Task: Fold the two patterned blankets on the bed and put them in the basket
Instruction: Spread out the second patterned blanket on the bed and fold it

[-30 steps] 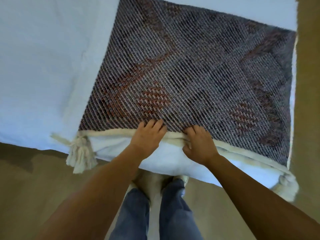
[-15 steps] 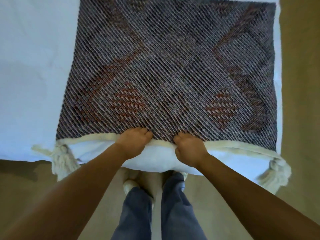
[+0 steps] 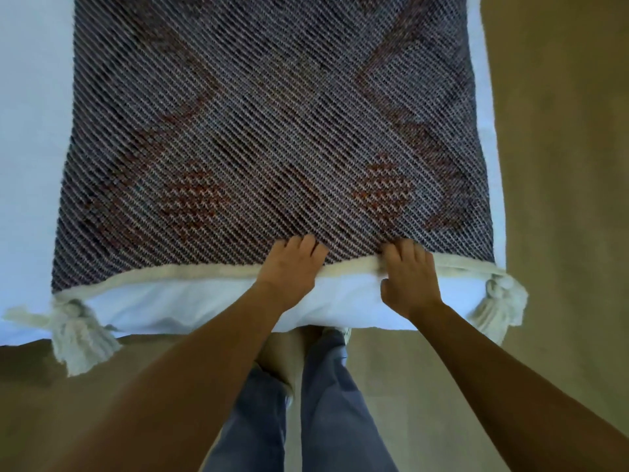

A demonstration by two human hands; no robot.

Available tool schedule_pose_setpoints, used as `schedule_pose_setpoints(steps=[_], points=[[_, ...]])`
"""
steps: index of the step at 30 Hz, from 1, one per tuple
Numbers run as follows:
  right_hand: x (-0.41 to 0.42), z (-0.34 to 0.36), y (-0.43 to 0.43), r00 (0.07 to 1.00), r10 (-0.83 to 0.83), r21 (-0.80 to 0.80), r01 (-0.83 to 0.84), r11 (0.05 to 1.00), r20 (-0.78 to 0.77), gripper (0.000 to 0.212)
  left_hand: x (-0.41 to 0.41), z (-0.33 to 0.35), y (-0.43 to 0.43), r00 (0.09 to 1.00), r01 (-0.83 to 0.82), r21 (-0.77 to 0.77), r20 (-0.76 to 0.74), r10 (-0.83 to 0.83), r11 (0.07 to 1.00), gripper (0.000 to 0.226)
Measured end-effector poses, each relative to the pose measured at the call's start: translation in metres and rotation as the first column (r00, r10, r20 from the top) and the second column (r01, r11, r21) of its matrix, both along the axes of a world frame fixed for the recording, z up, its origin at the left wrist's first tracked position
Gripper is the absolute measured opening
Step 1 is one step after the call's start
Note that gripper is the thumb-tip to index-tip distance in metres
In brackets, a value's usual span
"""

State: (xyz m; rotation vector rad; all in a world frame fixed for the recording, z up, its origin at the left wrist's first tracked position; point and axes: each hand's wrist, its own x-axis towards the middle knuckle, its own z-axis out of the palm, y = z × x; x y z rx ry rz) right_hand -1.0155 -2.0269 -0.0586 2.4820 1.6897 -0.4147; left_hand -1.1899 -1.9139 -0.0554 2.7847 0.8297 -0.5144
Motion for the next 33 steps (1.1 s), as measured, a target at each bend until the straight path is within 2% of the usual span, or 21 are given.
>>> schedule_pose_setpoints(steps=[3, 5, 7, 9, 11, 12, 15, 18, 20, 23, 26, 30, 31, 33], points=[[0.019, 0.000, 0.002, 0.997, 0.047, 0.009, -0.048, 0.999, 0.063, 0.026, 0.021, -0.002, -0.002, 0.999, -0.032, 0.000, -0.042, 0.032, 0.999, 0.038], [0.033, -0.001, 0.005, 0.996, 0.094, 0.053, -0.093, 0.994, -0.010, 0.019, 0.027, -0.003, -0.004, 0.998, 0.003, -0.031, -0.070, -0.005, 1.000, 0.039], [0.041, 0.001, 0.003, 0.985, 0.149, 0.082, -0.142, 0.987, -0.089, 0.022, 0.025, -0.005, -0.007, 0.991, 0.081, -0.079, -0.103, -0.089, 0.994, 0.037], [0.043, 0.000, -0.003, 0.977, 0.179, -0.006, -0.181, 0.983, -0.119, 0.021, 0.022, -0.007, -0.007, 0.981, 0.091, -0.104, -0.160, -0.107, 0.990, 0.039], [0.049, -0.007, -0.010, 0.975, 0.135, -0.188, -0.167, 0.968, -0.176, 0.028, 0.025, -0.007, -0.007, 0.979, 0.017, -0.124, -0.199, -0.042, 0.992, 0.043], [0.053, -0.011, -0.014, 0.968, 0.099, -0.205, -0.148, 0.967, -0.229, 0.030, 0.030, -0.007, -0.008, 0.981, -0.013, -0.127, -0.193, -0.012, 0.992, 0.047], [0.065, -0.008, -0.020, 0.900, -0.105, -0.035, 0.100, 0.994, -0.423, 0.021, 0.049, -0.007, -0.014, 0.996, 0.007, -0.124, -0.088, -0.018, 0.992, 0.056], [0.092, -0.004, -0.024, 0.838, -0.326, 0.195, 0.443, 0.875, -0.438, 0.015, 0.080, -0.003, -0.017, 0.999, 0.053, -0.143, 0.006, -0.053, 0.988, 0.055], [0.118, -0.004, -0.021, 0.766, -0.487, 0.197, 0.600, 0.775, -0.419, 0.024, 0.111, 0.002, -0.012, 0.997, -0.038, -0.184, 0.053, 0.049, 0.982, 0.049], [0.154, -0.006, -0.007, 0.556, -0.645, 0.062, 0.780, 0.623, -0.524, 0.042, 0.169, 0.010, 0.002, 0.978, -0.142, -0.197, 0.123, 0.168, 0.970, 0.037], [0.175, -0.011, 0.009, 0.410, -0.677, -0.065, 0.827, 0.559, -0.611, 0.048, 0.225, 0.018, 0.020, 0.980, -0.151, -0.190, 0.103, 0.172, 0.970, 0.040], [0.192, -0.018, 0.022, 0.177, -0.648, -0.224, 0.844, 0.487, -0.741, 0.034, 0.291, 0.017, 0.043, 0.971, -0.224, -0.174, 0.047, 0.235, 0.959, 0.045], [0.196, -0.019, 0.024, 0.156, -0.647, -0.254, 0.831, 0.495, -0.747, 0.034, 0.307, 0.015, 0.049, 0.962, -0.258, -0.170, 0.047, 0.269, 0.951, 0.049], [0.198, -0.022, 0.026, 0.225, -0.660, -0.294, 0.760, 0.579, -0.717, 0.035, 0.338, 0.009, 0.060, 0.931, -0.351, -0.166, 0.044, 0.363, 0.921, 0.064]])
